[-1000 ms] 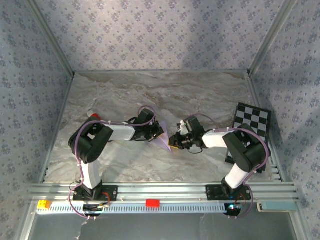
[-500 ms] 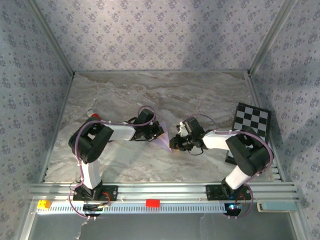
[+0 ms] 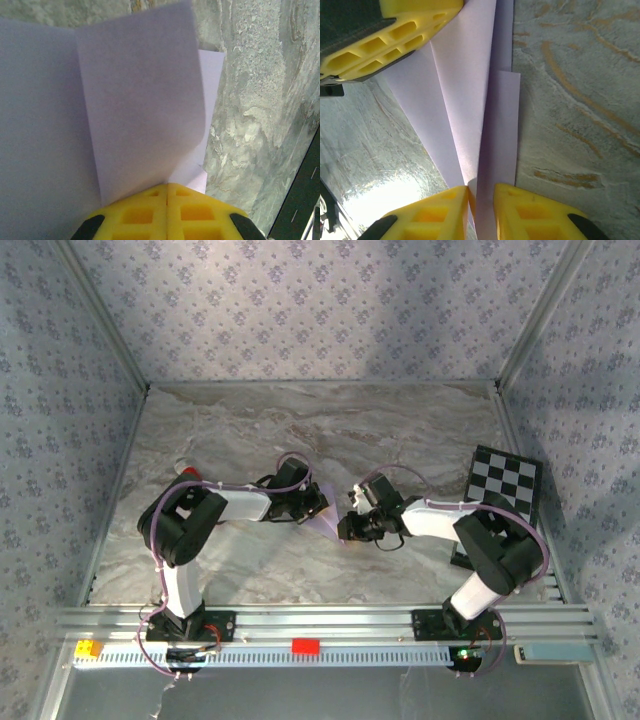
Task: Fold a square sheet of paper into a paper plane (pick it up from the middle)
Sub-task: Fourth fold the wing at the center of the table.
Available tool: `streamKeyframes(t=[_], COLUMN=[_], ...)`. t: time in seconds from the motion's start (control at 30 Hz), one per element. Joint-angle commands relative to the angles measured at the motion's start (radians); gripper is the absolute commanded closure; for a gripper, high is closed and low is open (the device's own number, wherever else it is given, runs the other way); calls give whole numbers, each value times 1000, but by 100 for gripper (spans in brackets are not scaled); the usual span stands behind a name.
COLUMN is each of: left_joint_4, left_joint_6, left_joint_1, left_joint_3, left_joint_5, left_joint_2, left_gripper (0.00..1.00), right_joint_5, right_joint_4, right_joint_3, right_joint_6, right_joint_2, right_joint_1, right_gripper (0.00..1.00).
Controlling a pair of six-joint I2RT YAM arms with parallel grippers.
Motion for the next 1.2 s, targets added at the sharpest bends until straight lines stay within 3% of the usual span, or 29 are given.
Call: streamKeyframes(t=[0.0, 0.2, 0.57, 0.8, 1.0, 1.17], left_joint_4=[-64, -69, -63, -59, -54, -54], left_joint_6=[13, 14, 9, 7, 5, 4], left_joint_1=[3, 5, 4, 5, 4, 5], left_joint_3=[-6, -13, -25, -28, -26, -27], left_joint_5=[-17, -20, -23, -23, -21, -23], left_joint_2=[36, 37, 36, 39, 41, 40], left_gripper=[94, 94, 94, 94, 94, 94], right_joint_5=[45, 29, -1, 48, 28, 18], right_joint_4=[-121, -100, -134, -168, -147, -145], right_joint_3=[-13, -25, -37, -45, -46, -50], right_joint_6=[-20, -8, -45, -65, -57, -48], right_joint_2=[30, 24, -25, -16, 3, -7], right_joint_1=[9, 0, 6, 11, 11, 9], right_gripper=[79, 84, 76, 76, 85, 82])
